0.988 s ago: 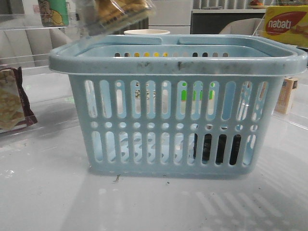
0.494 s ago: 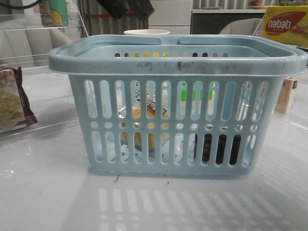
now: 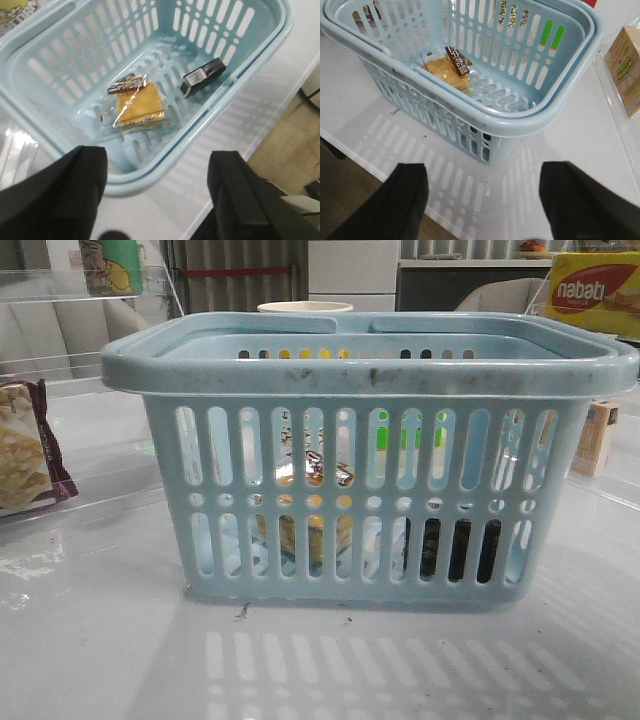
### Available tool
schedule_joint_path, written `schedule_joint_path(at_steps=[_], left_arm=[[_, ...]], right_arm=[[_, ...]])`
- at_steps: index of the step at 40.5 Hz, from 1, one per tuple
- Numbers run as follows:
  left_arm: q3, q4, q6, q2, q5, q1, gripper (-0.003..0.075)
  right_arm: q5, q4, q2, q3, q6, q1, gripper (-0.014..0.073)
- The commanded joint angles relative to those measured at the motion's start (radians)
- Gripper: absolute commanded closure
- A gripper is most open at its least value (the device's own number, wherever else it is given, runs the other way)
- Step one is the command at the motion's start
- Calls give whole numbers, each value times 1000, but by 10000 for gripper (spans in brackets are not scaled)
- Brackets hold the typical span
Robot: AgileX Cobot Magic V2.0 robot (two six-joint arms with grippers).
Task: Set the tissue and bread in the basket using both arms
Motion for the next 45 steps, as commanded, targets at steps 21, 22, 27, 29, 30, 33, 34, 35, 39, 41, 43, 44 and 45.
schedule_joint_path(at_steps=[21,22,27,29,30,33,34,35,39,41,43,44,45], left_arm=[[452,82,-187,-532,-201,-8,232],[465,83,-193,-545,-213,-8,232],[515,84,-194,-569,-246,-8,232],[524,84,-194,-569,-246,-8,232],[526,84,-194,-567,-246,-8,232],[534,91,-194,-567,-246,-8,232],[538,94,-194,-567,-246,-8,232],[538,100,-194,-567,-246,-8,232],[543,116,-194,-567,-245,-8,232],[543,121,-194,-567,-247,-8,244],[543,122,-194,-567,-249,-8,272],[543,122,-194,-567,-249,-8,299],[543,122,-194,-567,-251,-8,321]], right_arm=[[-72,-7,1,-26,-8,-2,22],[-72,-7,1,-26,-8,-2,22],[-72,-7,1,-26,-8,-2,22],[-72,-7,1,-26,-8,-2,22],[-72,-7,1,-26,-8,-2,22],[-74,-7,1,-26,-8,-2,22],[-79,-7,1,-26,-8,-2,22],[-82,-7,1,-26,-8,-2,22],[-79,-10,1,-26,-8,-2,22],[-73,-16,1,-26,-8,-2,32],[-66,-25,1,-26,-8,-2,74],[-63,-27,1,-26,-8,-2,100],[-58,-29,1,-26,-8,-2,144]])
